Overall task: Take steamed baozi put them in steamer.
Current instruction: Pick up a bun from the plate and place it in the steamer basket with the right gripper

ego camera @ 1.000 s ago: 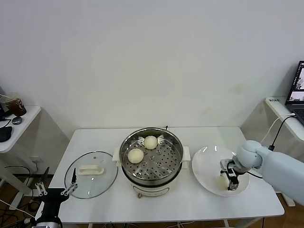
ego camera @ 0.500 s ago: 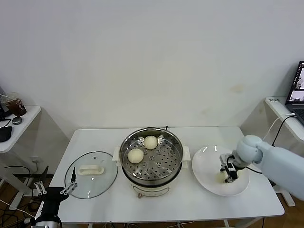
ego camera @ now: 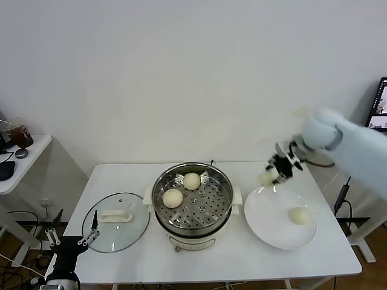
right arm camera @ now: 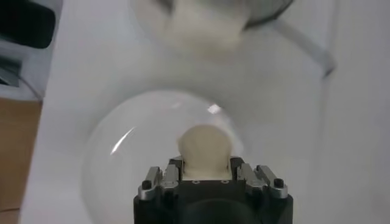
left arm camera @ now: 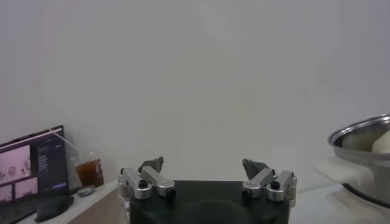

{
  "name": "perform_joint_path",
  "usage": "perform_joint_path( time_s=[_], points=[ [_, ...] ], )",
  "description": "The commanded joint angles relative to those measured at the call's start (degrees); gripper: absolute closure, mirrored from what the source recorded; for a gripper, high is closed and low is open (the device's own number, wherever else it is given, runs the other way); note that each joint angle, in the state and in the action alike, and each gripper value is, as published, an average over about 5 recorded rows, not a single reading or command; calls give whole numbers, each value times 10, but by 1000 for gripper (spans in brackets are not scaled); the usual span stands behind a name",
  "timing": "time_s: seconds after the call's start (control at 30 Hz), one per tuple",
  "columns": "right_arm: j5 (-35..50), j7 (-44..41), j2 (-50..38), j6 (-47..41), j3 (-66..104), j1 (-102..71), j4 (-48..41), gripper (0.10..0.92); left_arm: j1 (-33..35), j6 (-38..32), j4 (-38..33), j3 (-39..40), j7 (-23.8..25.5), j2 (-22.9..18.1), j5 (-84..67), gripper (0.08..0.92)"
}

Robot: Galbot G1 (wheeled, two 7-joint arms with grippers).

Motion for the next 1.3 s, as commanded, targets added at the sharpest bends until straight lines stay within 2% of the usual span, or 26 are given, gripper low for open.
perform_joint_path(
  time_s=[0.03, 0.3, 0.5, 0.77, 1.13, 1.3],
  points=[
    [71, 30, 145, 124, -104, 123, 35, 547, 1, -1, 1, -3, 0, 0, -1, 177],
    [-7, 71, 260, 292, -184, 56, -1, 542, 4, -1, -3, -22, -1, -4, -10, 177],
    [-89, 81, 297, 353, -191, 27, -13, 541, 4, 1, -5, -30, -1, -8, -12, 177],
    [-133, 82, 312, 397, -193, 14, -17, 542, 3, 2, -5, -30, -1, -12, -11, 177],
    [-151, 77, 290, 415, -196, 0, -12, 530, 3, 2, -1, -29, -2, -13, -10, 177],
    [-152, 80, 283, 414, -193, -2, -13, 499, 3, 1, 0, -28, -2, -14, -10, 177]
  ],
)
